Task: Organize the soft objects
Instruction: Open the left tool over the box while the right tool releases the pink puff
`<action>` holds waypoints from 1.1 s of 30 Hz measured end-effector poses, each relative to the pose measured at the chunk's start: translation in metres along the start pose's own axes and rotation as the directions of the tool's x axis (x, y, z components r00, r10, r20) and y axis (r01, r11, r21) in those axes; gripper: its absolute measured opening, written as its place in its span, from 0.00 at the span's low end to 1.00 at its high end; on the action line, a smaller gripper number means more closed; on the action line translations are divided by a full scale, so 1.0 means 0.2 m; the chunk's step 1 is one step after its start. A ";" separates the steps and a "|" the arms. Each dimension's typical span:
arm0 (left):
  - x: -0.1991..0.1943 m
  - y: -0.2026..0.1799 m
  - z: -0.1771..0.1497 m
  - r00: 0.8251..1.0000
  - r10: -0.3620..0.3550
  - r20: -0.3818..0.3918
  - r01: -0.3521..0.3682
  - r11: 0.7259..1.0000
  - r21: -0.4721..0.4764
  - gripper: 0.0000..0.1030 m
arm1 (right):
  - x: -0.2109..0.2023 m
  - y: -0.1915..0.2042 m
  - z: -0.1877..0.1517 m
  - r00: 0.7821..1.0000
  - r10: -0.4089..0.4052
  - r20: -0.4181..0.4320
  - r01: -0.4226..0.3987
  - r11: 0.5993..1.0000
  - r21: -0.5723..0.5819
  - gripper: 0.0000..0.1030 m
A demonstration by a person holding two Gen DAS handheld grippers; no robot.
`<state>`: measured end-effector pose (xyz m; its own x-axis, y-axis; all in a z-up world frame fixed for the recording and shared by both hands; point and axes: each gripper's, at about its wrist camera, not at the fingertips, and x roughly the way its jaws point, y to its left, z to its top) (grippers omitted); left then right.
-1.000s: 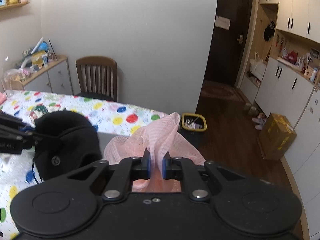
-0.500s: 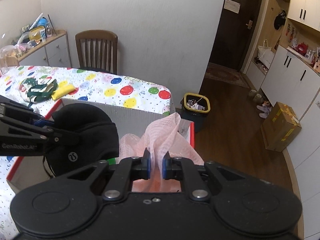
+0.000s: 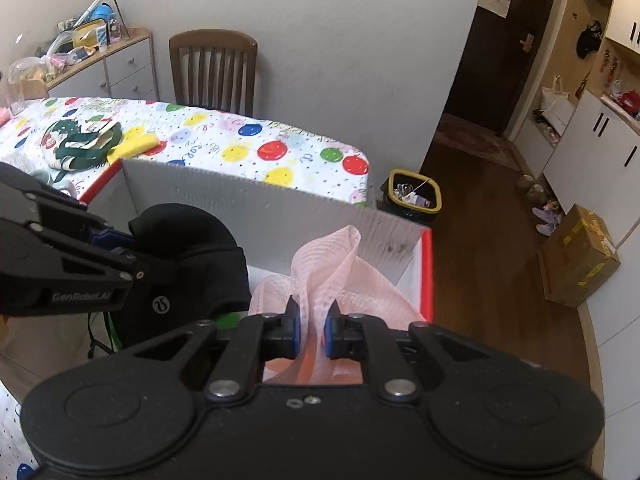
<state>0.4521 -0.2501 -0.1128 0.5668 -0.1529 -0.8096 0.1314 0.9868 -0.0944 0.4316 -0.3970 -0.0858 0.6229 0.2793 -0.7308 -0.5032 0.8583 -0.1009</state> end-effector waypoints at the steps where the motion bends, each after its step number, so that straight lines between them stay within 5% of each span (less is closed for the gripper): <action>1: 0.01 0.01 0.00 1.000 0.000 -0.007 -0.001 1.000 -0.007 0.16 | 0.01 0.00 0.00 1.000 0.004 -0.003 -0.004 1.000 0.002 0.10; 14: 0.07 0.04 0.00 0.998 0.009 -0.059 -0.011 1.000 -0.028 0.17 | 0.02 0.00 -0.01 0.998 0.044 -0.037 -0.043 0.999 0.018 0.16; 19: 0.04 0.04 0.00 0.999 0.005 -0.043 -0.007 0.999 -0.035 0.20 | -0.02 -0.01 -0.02 0.999 0.041 -0.023 -0.040 0.999 0.028 0.24; 24: -0.03 0.03 -0.01 1.000 0.005 -0.016 -0.006 1.000 -0.023 0.24 | -0.07 -0.02 -0.02 0.998 0.057 -0.004 -0.057 0.996 0.062 0.44; 27: -0.06 0.04 -0.01 1.000 0.007 -0.010 -0.007 1.000 -0.030 0.50 | -0.11 -0.02 -0.02 0.999 0.052 0.008 -0.052 0.997 0.061 0.49; 28: -0.08 0.05 -0.02 1.000 0.000 -0.003 0.000 0.999 -0.035 0.68 | -0.12 -0.01 -0.02 0.998 0.054 0.011 -0.054 0.997 0.062 0.50; 33: -0.18 0.05 -0.03 0.999 -0.015 0.045 0.016 1.000 -0.027 0.70 | -0.19 0.01 -0.02 0.998 0.051 0.033 -0.053 0.996 0.066 0.61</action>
<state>0.4284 -0.2355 -0.0887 0.6009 -0.1701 -0.7810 0.1189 0.9853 -0.1231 0.4044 -0.4087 -0.0605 0.6159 0.3369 -0.7122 -0.4950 0.8687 -0.0171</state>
